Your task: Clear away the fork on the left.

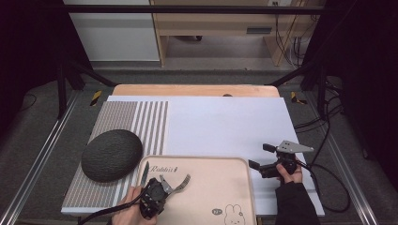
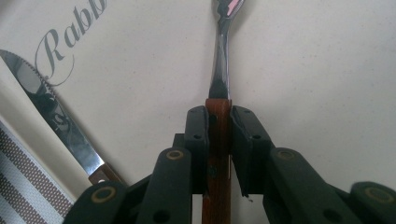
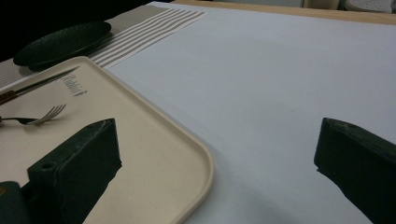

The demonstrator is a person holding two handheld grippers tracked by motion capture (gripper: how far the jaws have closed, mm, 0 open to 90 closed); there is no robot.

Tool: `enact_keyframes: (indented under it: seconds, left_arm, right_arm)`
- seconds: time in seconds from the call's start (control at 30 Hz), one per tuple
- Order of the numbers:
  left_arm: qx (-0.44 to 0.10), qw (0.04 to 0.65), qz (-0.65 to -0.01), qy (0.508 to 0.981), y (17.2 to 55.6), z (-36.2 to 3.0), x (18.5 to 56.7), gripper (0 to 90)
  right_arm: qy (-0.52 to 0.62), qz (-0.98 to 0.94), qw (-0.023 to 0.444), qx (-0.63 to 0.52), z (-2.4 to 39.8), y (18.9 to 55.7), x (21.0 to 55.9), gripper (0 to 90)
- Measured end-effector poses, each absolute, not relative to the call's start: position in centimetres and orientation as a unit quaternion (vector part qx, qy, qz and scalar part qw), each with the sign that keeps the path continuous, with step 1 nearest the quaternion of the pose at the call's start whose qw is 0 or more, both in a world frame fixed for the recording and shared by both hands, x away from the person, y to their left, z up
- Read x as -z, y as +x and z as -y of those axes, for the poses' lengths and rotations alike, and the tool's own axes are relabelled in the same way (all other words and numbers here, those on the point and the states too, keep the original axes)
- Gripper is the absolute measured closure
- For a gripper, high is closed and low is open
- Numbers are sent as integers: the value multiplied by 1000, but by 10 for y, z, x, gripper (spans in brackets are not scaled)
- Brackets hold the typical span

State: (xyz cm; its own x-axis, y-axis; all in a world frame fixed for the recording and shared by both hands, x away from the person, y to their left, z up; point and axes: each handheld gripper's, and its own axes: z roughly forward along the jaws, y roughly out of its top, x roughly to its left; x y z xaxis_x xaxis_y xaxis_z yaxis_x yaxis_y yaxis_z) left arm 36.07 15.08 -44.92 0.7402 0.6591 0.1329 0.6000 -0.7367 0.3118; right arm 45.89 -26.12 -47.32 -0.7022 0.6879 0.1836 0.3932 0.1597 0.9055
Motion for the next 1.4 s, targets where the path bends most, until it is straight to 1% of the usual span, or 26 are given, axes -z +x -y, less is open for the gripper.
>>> enact_keyframes:
  seconds: [0.27,0.37,0.4,0.43,0.5,0.57,0.6,0.63,0.67,0.8,0.83,0.87,0.93,1.0,1.07,1.1,1.13,1.23,1.27,1.37,1.4]
  left_arm:
    - [-113,132,-324,930,360,-152,452,759]
    - [-108,144,-317,931,360,-153,453,723]
    - [-107,151,-315,931,360,-154,452,703]
    - [-107,160,-311,931,360,-155,452,661]
    - [-110,179,-315,925,360,-157,448,628]
    - [-111,197,-316,921,361,-159,446,558]
    - [-114,207,-311,920,362,-161,443,549]
    - [-116,208,-311,920,363,-162,442,526]
    - [-118,212,-311,919,363,-163,442,480]
    - [-120,235,-298,917,367,-165,439,404]
    - [-128,235,-289,919,369,-165,437,368]
    - [-130,238,-286,919,371,-165,436,351]
    - [-133,251,-287,915,372,-167,436,349]
    - [-128,266,-288,911,375,-169,435,306]
    - [-124,278,-285,909,378,-170,435,289]
    - [-122,282,-284,908,378,-171,435,256]
    - [-116,290,-280,908,379,-171,435,244]
    - [-70,343,-282,893,381,-172,439,198]
    - [-66,352,-287,888,382,-171,440,180]
    - [-90,320,-285,899,383,-168,442,109]
    - [-93,320,-281,900,383,-168,443,87]
  right_arm:
    - [361,-749,137,-539,261,459,473,5]
    - [361,-748,137,-539,261,459,473,5]
    - [361,-748,137,-539,261,459,473,5]
    - [361,-748,137,-539,261,459,473,5]
    - [361,-748,137,-539,261,459,473,5]
    - [361,-748,137,-539,261,459,473,5]
    - [361,-748,137,-540,261,459,473,5]
    - [361,-748,137,-539,261,459,473,5]
    - [361,-748,138,-539,261,459,473,5]
    - [361,-748,137,-539,261,459,473,5]
    - [360,-748,137,-540,261,459,473,5]
    - [360,-748,138,-540,261,459,473,5]
    - [360,-748,137,-540,261,459,473,5]
    - [360,-749,137,-540,261,459,473,5]
    - [360,-749,137,-540,261,459,473,5]
    - [360,-748,137,-540,261,459,473,5]
    - [360,-749,137,-540,261,459,473,5]
    - [360,-749,137,-539,261,459,473,5]
    - [360,-749,137,-539,261,459,473,5]
    - [360,-748,138,-540,261,459,473,5]
    - [360,-749,137,-539,261,459,473,5]
